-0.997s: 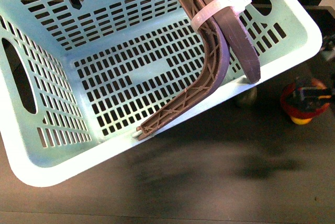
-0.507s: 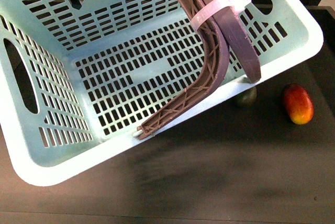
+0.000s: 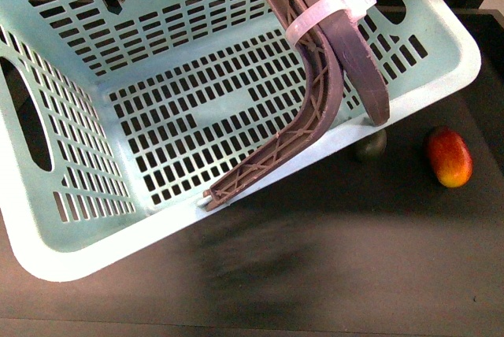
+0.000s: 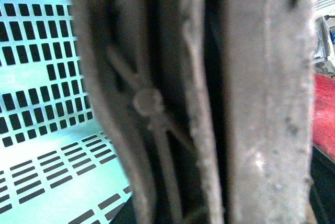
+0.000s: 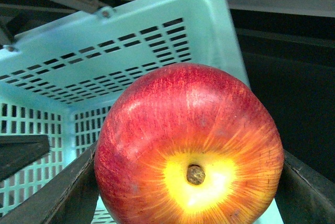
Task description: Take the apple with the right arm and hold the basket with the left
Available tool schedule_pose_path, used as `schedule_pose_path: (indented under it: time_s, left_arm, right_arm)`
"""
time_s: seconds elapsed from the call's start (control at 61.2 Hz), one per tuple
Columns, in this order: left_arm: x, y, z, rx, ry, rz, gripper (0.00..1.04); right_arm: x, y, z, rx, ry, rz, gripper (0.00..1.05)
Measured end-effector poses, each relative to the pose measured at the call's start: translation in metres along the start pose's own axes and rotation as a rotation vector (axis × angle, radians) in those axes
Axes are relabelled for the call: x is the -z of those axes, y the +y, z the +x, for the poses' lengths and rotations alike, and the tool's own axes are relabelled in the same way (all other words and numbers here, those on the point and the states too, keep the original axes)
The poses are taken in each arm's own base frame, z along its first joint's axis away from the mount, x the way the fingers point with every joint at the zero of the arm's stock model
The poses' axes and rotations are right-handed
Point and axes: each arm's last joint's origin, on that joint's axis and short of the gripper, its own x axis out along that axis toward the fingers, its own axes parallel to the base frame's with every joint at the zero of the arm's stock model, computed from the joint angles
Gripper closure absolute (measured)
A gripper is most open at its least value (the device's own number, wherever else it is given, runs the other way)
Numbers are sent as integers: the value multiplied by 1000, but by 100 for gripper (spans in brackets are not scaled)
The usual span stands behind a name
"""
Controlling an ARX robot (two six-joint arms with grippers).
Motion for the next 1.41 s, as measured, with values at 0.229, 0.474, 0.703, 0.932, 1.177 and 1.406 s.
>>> schedule_pose_path:
  time_s: [0.229,0.474,0.703,0.932,1.177,1.406]
  left_arm:
    - [0,0,0,1,1,0,91]
    - [0,0,0,0,1,0,91]
    - [1,1,2,1,15,3,91]
    - [1,2,3,-13,1,3,91]
    - [2,2,3,-5,11,-5,91]
    - [2,2,3,-8,7,-3,91]
  right_arm:
    - [18,15,25,-13,74,27,25]
    - [28,18,33,23,106,35,7]
    - [5,9,16,175,-29,29,9]
    - [-12,-19,-37,447,-161,2,9]
    - [-8,-34,-72,546,-237,-31,13]
    - [47,-33,-99,476,-390,-69,60]
